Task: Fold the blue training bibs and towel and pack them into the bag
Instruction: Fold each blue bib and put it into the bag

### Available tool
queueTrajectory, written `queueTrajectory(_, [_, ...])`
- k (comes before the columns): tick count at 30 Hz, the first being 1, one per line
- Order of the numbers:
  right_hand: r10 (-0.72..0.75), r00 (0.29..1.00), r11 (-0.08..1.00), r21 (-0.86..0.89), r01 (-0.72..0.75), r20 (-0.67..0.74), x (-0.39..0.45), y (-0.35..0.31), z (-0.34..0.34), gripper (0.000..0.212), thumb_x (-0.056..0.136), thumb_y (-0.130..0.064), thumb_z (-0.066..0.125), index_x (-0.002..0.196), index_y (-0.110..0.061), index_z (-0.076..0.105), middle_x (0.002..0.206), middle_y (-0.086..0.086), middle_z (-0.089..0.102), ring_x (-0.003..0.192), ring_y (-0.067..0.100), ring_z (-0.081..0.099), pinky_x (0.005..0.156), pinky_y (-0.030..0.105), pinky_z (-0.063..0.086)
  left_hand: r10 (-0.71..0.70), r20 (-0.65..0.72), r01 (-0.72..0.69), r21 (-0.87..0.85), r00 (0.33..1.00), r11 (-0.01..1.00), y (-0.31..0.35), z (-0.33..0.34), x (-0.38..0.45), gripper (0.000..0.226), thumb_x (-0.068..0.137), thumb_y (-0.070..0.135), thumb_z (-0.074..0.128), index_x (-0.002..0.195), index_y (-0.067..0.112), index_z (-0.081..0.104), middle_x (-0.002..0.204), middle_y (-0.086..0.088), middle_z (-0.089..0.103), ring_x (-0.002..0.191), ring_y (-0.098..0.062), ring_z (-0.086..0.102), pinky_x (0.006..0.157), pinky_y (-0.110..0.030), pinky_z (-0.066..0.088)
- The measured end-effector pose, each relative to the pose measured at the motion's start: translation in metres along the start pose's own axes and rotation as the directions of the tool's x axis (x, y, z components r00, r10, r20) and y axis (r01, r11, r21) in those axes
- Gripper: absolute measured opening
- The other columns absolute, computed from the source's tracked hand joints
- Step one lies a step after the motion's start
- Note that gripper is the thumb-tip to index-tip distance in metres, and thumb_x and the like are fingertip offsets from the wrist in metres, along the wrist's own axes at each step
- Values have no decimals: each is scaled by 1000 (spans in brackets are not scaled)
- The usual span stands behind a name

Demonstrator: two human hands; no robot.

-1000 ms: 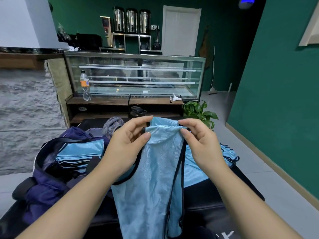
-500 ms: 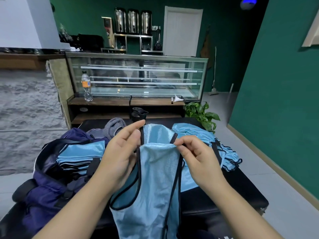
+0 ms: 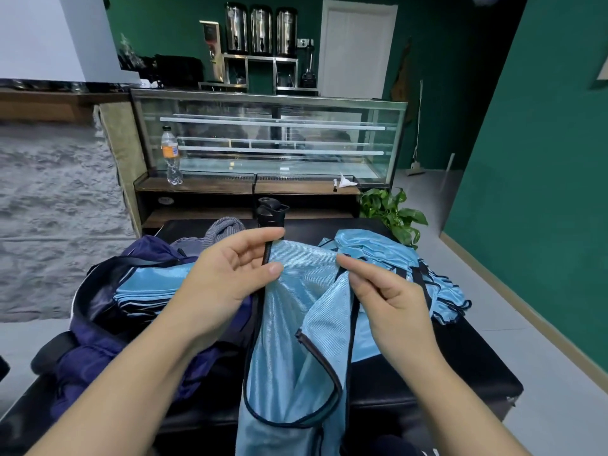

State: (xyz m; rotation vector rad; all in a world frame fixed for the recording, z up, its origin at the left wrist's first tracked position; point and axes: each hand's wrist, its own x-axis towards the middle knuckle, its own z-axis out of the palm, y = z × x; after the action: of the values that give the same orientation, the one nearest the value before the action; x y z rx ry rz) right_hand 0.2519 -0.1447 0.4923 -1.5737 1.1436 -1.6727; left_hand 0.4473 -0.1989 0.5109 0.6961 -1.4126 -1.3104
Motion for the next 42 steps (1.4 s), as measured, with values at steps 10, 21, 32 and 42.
queueTrajectory(10, [5,1000,996,-90,-3,25,3,-2,-3,36,91,-1,56,90,-34,69,88,-28,70,91,-8,64,79,6,45,113,5,-86,675,994,733,6,-3,-3,35,82,20,73,92,53,66,97,5,71,93,-17,64,93,-33,49])
queueTrajectory(21, [17,999,993,-119,-10,52,2,-8,-2,36,92,-1,56,87,-35,69,86,-30,70,88,-10,63,77,5,44,258,184,-273,887,949,373,14,-4,3,12,82,21,72,75,26,62,79,9,57,76,-3,51,69,-14,35])
queueTrajectory(32, [37,997,930,-366,-11,63,13,-14,-7,32,94,-13,58,84,-44,64,86,-4,71,81,17,61,74,28,48,93,28,-86,696,995,712,2,6,12,32,92,19,57,70,22,34,47,11,31,48,-10,25,53,-30,24])
queueTrajectory(42, [24,964,995,-104,3,266,4,-41,2,28,90,0,59,85,-26,70,79,-20,71,77,-6,64,72,8,46,-154,264,-25,569,952,822,8,5,-1,36,69,42,43,87,30,72,94,-24,67,78,-25,60,81,-50,46])
